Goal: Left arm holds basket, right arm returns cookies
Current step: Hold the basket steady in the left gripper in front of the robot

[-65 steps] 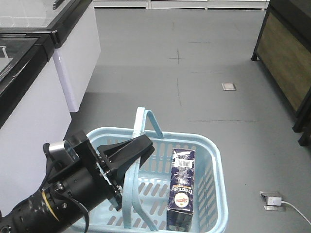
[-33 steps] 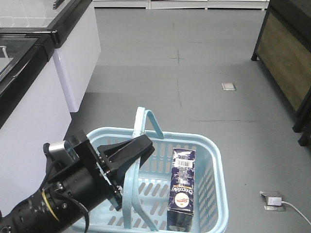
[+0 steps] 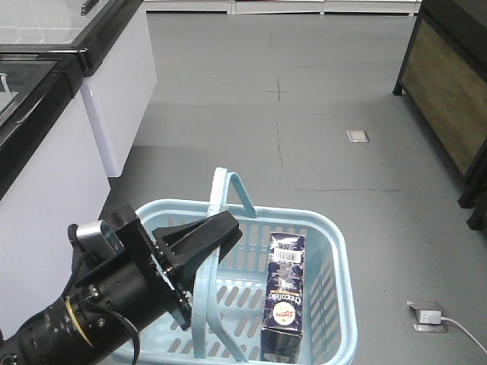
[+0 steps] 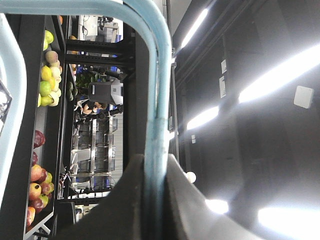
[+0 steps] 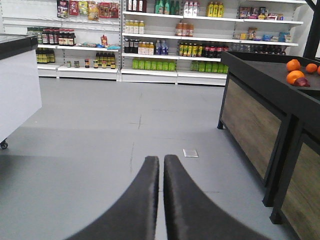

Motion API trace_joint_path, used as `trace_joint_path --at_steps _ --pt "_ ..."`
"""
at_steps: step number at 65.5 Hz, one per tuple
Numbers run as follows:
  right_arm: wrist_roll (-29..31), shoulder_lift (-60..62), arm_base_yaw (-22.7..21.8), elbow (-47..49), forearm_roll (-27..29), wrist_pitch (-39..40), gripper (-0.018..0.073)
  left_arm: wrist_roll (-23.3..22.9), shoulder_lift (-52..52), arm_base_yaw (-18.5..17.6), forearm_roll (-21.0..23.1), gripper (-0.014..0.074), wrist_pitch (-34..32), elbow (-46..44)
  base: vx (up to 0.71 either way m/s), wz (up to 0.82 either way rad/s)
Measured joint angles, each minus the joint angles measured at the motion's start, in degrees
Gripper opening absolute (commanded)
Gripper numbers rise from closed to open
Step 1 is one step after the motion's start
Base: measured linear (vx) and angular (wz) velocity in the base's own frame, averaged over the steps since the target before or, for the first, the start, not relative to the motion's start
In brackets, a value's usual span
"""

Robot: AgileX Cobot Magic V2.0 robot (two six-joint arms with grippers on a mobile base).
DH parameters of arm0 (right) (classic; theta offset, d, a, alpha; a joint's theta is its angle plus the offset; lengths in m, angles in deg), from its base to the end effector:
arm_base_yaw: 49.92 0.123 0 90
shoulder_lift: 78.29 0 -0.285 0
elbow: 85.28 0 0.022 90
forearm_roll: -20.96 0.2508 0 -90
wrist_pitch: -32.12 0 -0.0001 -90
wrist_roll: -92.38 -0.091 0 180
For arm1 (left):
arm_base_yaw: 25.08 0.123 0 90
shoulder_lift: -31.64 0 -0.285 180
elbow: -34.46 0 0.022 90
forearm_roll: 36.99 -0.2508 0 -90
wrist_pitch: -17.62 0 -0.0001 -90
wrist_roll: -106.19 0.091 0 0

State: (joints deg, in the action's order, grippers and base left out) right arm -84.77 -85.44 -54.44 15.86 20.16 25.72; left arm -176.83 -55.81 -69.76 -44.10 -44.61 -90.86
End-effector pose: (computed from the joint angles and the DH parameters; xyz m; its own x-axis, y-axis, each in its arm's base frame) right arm 0.0566 -0.0046 0.1939 -0.0469 -0.0601 -0.9971 0.0775 0.9950 -0.0636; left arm 0.1692 -0.1813 0.2387 -0.7852 -0.6015 0.1473 -0.0099 -0.2256 -0.9742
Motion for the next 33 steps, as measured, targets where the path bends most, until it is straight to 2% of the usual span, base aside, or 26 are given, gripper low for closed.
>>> trace_joint_path --at_steps 33 --pt "0.0 0.0 0.0 0.0 0.0 0.0 -0.0006 0.0 0.0 0.0 0.0 -0.0003 0.0 0.0 0.08 -0.03"
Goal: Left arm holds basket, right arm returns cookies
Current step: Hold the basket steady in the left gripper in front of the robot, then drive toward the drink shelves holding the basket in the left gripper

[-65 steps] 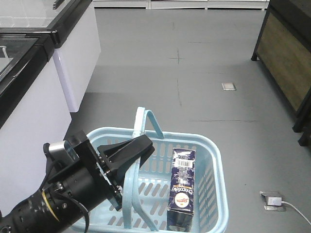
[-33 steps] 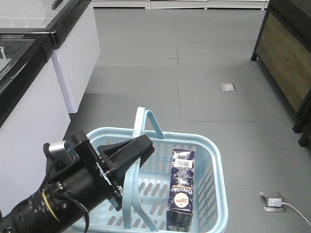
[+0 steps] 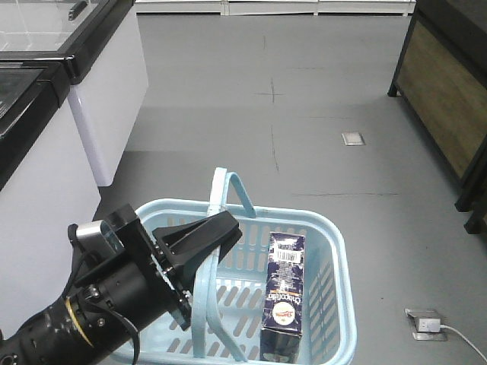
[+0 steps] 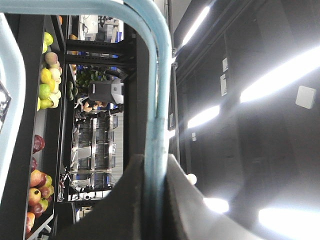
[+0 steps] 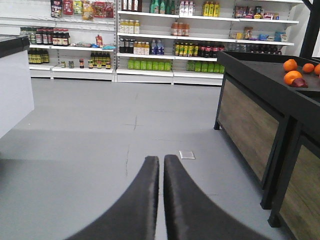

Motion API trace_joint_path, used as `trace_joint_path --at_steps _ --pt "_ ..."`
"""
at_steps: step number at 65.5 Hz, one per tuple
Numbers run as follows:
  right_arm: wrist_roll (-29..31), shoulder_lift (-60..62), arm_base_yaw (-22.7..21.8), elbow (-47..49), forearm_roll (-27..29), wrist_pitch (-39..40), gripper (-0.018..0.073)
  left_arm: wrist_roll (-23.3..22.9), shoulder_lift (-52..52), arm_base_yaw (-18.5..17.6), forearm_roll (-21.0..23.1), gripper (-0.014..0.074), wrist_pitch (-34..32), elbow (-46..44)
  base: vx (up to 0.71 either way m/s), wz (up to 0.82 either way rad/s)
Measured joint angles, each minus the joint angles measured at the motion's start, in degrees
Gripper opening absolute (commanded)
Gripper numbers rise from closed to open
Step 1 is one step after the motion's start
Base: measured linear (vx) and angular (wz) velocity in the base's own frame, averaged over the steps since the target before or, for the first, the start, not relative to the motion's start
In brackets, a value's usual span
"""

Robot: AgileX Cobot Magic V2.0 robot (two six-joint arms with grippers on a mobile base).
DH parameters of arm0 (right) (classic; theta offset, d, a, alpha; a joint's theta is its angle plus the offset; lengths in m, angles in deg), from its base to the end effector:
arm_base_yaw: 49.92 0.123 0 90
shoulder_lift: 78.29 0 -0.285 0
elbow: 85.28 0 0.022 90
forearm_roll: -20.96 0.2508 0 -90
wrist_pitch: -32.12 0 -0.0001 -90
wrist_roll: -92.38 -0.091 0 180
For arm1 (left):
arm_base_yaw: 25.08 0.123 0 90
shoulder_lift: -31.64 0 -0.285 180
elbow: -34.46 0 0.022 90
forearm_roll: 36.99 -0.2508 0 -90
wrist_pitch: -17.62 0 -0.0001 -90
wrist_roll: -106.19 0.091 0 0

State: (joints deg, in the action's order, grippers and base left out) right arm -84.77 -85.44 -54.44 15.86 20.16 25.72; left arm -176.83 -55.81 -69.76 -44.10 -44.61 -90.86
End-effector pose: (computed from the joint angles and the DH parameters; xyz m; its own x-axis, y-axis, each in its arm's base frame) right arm 0.0566 -0.0046 0.1939 -0.0469 -0.0601 -0.9971 0.0775 0.9950 -0.0636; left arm 0.1692 -0.1813 0.2387 -0.7852 -0.6015 0.1473 -0.0099 -0.2256 -0.9742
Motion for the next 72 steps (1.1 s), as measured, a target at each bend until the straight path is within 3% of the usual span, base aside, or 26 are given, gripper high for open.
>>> trace_joint_path --at_steps 72 --pt "0.0 0.0 0.0 0.0 0.0 0.0 -0.0006 0.0 0.0 0.0 -0.2 -0.0003 0.0 0.0 0.22 -0.04"
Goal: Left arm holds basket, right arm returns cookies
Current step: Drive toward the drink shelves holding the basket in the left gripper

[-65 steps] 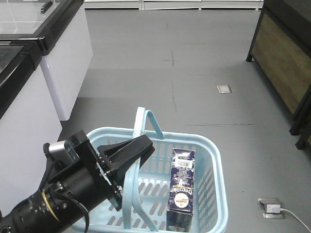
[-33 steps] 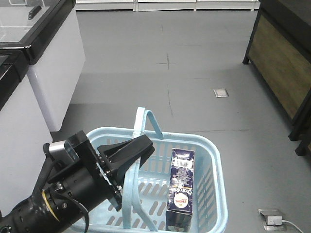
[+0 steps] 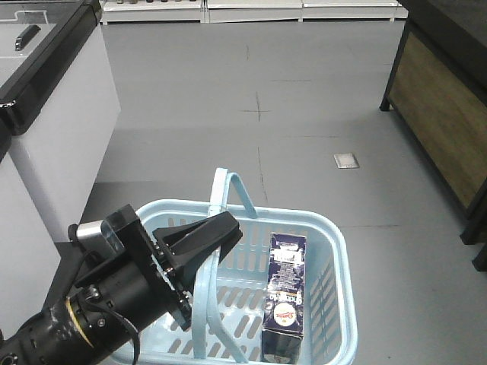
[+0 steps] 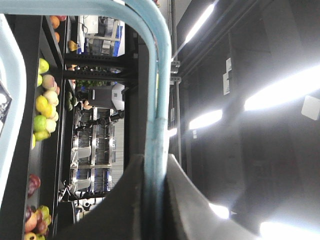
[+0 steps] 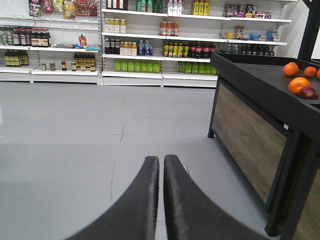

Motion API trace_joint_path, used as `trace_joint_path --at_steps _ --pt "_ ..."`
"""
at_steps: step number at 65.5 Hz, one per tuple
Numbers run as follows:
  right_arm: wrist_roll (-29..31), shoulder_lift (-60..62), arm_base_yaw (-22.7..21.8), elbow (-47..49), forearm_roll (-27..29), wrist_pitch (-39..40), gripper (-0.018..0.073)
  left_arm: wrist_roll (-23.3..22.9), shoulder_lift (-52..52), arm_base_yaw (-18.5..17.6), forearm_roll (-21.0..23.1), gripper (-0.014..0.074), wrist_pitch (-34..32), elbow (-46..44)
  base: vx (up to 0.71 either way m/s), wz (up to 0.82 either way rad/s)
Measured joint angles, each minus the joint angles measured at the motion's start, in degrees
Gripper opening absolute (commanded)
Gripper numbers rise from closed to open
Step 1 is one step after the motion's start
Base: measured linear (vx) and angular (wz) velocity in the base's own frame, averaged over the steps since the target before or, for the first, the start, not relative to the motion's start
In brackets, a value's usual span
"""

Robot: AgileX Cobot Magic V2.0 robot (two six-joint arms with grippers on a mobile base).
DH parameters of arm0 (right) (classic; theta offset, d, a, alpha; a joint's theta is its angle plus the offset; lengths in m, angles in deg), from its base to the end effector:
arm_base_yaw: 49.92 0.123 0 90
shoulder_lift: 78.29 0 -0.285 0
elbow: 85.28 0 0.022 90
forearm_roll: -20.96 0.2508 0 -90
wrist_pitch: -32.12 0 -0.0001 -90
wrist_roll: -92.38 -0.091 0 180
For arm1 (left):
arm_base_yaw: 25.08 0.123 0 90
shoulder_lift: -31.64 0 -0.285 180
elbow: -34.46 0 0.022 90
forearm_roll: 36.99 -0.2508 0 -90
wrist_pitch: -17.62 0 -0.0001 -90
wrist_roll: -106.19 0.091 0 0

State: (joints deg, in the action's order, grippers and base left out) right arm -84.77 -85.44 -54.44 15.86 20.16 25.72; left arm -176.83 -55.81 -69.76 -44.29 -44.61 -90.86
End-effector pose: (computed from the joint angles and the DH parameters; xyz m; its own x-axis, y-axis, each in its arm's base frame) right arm 0.0566 -0.0046 0.1939 -0.0469 -0.0601 -0.9971 0.0775 0.9950 -0.0636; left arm 0.1690 -0.1815 0.2387 -0.7870 -0.5997 0.1453 -0.0091 -0.2242 -0.9745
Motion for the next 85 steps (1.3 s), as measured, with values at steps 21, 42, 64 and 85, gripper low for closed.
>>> trace_joint_path --at_steps 21,42,64,85 --pt "0.0 0.0 0.0 0.0 0.0 0.0 -0.0006 0.0 0.0 0.0 0.0 -0.0003 0.0 0.0 0.39 0.04" --pt "0.0 0.0 0.0 0.0 0.0 0.0 -0.0006 0.0 0.0 0.0 0.0 -0.0003 0.0 0.0 0.43 0.05" --pt "0.0 0.0 0.0 0.0 0.0 0.0 -0.0006 0.0 0.0 0.0 0.0 -0.0003 0.0 0.0 0.47 0.03" --pt "0.0 0.0 0.0 0.0 0.0 0.0 -0.0006 0.0 0.0 0.0 0.0 -0.0003 0.0 0.0 0.50 0.00"
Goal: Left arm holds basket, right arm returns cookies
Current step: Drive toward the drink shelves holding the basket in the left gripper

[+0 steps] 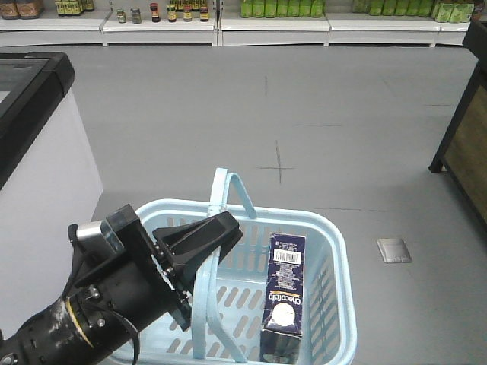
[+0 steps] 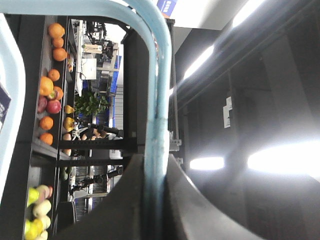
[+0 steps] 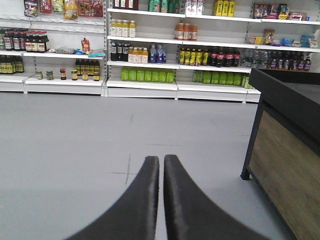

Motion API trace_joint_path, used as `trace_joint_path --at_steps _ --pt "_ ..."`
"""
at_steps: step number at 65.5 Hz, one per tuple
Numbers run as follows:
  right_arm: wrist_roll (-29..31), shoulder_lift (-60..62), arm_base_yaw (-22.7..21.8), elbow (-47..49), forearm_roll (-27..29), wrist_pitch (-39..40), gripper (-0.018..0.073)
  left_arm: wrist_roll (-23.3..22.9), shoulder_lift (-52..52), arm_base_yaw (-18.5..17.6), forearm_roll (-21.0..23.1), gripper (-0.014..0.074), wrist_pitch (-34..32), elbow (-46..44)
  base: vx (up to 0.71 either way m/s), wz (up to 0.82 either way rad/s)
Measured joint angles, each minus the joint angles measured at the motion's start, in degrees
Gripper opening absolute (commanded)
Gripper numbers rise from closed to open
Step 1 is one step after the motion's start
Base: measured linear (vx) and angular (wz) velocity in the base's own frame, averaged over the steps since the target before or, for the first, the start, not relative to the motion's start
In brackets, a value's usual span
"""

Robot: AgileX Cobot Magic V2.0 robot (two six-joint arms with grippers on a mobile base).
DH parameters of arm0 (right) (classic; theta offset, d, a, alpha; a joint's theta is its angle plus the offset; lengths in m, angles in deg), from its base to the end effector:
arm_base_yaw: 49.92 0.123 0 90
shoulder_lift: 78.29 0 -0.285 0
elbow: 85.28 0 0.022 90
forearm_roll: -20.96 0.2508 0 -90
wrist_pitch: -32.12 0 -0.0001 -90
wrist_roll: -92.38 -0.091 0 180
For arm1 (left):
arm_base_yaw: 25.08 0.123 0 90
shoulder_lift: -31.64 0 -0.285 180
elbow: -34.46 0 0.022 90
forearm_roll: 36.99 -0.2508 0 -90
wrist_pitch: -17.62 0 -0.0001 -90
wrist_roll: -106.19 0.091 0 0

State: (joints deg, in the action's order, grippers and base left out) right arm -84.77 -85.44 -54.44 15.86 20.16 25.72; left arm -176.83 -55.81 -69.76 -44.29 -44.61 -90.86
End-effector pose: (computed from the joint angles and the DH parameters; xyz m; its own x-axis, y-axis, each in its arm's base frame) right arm 0.0566 -0.0046 0.1939 -0.0469 -0.0601 -0.9971 0.0775 0.9950 -0.0636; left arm 0.1690 -0.1815 0.2387 -0.7870 -0.5997 0.1453 -0.0091 -0.2242 -0.9745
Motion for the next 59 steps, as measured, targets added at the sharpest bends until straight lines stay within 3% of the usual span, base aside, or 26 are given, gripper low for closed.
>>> trace_joint_path --at_steps 59 --pt "0.0 0.0 0.0 0.0 0.0 0.0 -0.0006 0.0 -0.1 0.0 0.0 -0.0003 0.0 0.0 0.54 -0.02"
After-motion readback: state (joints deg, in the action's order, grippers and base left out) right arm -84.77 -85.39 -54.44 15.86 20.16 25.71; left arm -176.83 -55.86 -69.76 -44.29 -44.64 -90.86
